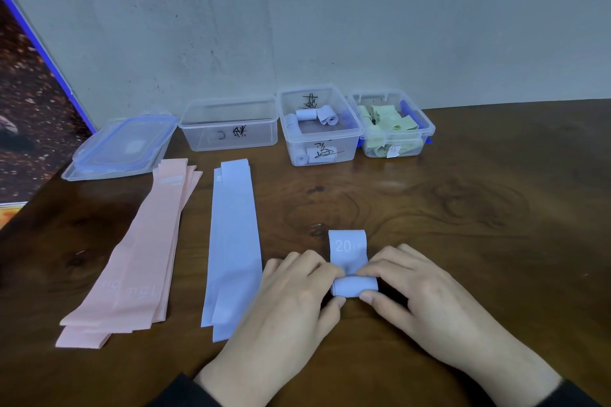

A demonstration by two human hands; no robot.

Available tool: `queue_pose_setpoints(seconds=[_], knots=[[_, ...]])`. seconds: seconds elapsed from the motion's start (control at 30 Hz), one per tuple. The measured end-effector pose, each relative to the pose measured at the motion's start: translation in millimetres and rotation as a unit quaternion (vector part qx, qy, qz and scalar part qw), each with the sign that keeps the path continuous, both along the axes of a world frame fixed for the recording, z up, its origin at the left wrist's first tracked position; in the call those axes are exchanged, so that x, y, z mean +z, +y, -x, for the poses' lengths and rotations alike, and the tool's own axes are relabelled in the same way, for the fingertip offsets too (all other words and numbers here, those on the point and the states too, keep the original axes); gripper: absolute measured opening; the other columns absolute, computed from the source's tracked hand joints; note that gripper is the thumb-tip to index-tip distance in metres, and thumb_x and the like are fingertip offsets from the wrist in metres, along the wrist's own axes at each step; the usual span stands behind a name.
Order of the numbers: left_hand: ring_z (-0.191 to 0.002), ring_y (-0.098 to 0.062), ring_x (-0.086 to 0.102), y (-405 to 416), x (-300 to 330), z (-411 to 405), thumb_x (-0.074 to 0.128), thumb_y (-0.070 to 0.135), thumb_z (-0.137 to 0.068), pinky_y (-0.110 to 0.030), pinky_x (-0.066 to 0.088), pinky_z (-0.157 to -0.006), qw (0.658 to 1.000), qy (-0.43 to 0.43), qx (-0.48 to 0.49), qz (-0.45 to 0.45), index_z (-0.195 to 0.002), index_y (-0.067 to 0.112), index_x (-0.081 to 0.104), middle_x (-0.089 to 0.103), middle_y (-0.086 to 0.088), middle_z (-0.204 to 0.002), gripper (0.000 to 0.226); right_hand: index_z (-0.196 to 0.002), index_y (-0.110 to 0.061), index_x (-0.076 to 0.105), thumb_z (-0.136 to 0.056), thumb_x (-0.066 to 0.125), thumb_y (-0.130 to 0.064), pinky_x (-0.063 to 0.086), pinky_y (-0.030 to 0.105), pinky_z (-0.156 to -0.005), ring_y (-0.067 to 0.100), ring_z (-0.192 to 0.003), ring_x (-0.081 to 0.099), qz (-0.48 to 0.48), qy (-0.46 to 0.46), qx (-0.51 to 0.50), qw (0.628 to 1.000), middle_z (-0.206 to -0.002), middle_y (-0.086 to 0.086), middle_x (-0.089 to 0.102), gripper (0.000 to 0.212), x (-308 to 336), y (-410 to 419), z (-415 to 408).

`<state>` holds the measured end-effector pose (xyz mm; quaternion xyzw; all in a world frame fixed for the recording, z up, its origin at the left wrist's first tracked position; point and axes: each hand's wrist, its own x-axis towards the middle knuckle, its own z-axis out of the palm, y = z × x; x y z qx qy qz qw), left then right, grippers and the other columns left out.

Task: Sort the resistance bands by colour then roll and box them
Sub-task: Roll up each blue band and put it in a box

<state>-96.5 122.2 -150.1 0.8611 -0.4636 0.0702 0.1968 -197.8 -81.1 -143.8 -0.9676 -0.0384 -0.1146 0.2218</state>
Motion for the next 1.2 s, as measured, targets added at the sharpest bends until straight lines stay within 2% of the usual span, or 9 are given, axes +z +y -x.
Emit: queue_pose_setpoints(seconds=[0.17,0.27,0.37,0.53,0.7,0.87,1.07,1.2], knots=[[-0.089,-0.004,0.044,-0.3,-0.7,0.9,0.042,0.043,-0.096,-0.028,0.043,-0.078,1.000,-0.012,0.003,0.008,-0.115,0.035,0.061,0.047,0.020,-0.100,0.027,-0.115,-0.039,0.065,-0.092,0.056,-0.058,0.048,0.024,-0.087,0.004,-0.101,0.054,-0.007,0.003,-0.006,1.000,-0.112,-0.027,0.054,0.032,0.6,-1.5,0.3],[-0.089,-0.004,0.045,0.2,-1.5,0.4,0.045,0.046,-0.093,-0.028,0.045,-0.077,1.000,-0.012,0.007,0.014,-0.118,0.033,0.061,0.049,0.020,-0.101,0.032,-0.114,-0.038,0.067,-0.095,0.051,-0.057,0.047,0.024,-0.087,0.005,-0.101,0.053,-0.003,0.002,-0.004,1.000,-0.110,-0.027,0.052,0.031,0.1,-1.1,-0.4],[-0.089,-0.004,0.045,0.2,-1.4,-0.3,0.045,0.045,-0.093,-0.028,0.043,-0.078,1.000,-0.008,0.006,0.017,-0.114,0.035,0.059,0.047,0.021,-0.101,0.027,-0.114,-0.038,0.068,-0.096,0.049,-0.058,0.047,0.024,-0.086,0.005,-0.100,0.052,-0.001,-0.002,-0.004,1.000,-0.109,-0.027,0.050,0.032,0.0,-0.5,-0.2],[-0.087,-0.006,0.045,0.3,0.1,1.6,0.042,0.043,-0.096,-0.030,0.045,-0.077,1.000,-0.018,0.008,0.016,-0.114,0.034,0.062,0.048,0.019,-0.098,0.028,-0.113,-0.042,0.062,-0.091,0.058,-0.059,0.048,0.024,-0.086,0.004,-0.104,0.052,-0.004,0.004,-0.002,1.000,-0.112,-0.028,0.052,0.028,1.1,-1.2,0.4],[-0.089,-0.005,0.046,0.4,0.1,1.4,0.048,0.045,-0.091,-0.030,0.046,-0.079,1.000,-0.014,0.009,0.014,-0.117,0.035,0.058,0.049,0.020,-0.101,0.030,-0.116,-0.039,0.066,-0.096,0.049,-0.058,0.048,0.025,-0.087,0.005,-0.103,0.053,-0.003,-0.002,-0.002,1.000,-0.112,-0.028,0.051,0.032,-0.7,-1.6,-0.2],[-0.089,-0.005,0.045,0.8,2.5,2.3,0.044,0.043,-0.095,-0.030,0.045,-0.079,1.000,-0.014,0.006,0.009,-0.113,0.035,0.060,0.047,0.020,-0.100,0.026,-0.119,-0.040,0.061,-0.090,0.055,-0.061,0.052,0.028,-0.086,0.006,-0.108,0.054,-0.006,-0.004,-0.006,1.000,-0.114,-0.028,0.050,0.036,0.0,-2.0,-0.2],[-0.091,-0.004,0.047,1.0,2.5,1.5,0.049,0.047,-0.089,-0.030,0.046,-0.080,1.000,-0.004,0.006,0.008,-0.116,0.037,0.058,0.048,0.021,-0.101,0.030,-0.117,-0.039,0.067,-0.093,0.053,-0.058,0.051,0.027,-0.082,0.005,-0.101,0.054,-0.011,-0.016,-0.001,1.000,-0.107,-0.026,0.050,0.034,-0.7,-1.7,0.2],[-0.091,-0.004,0.044,1.5,1.8,1.5,0.047,0.047,-0.092,-0.030,0.043,-0.082,1.000,-0.009,0.006,-0.001,-0.115,0.039,0.058,0.045,0.020,-0.099,0.026,-0.116,-0.041,0.063,-0.090,0.054,-0.060,0.052,0.026,-0.079,0.005,-0.102,0.054,-0.014,-0.019,-0.008,1.000,-0.108,-0.028,0.049,0.033,0.1,-1.5,0.3]])
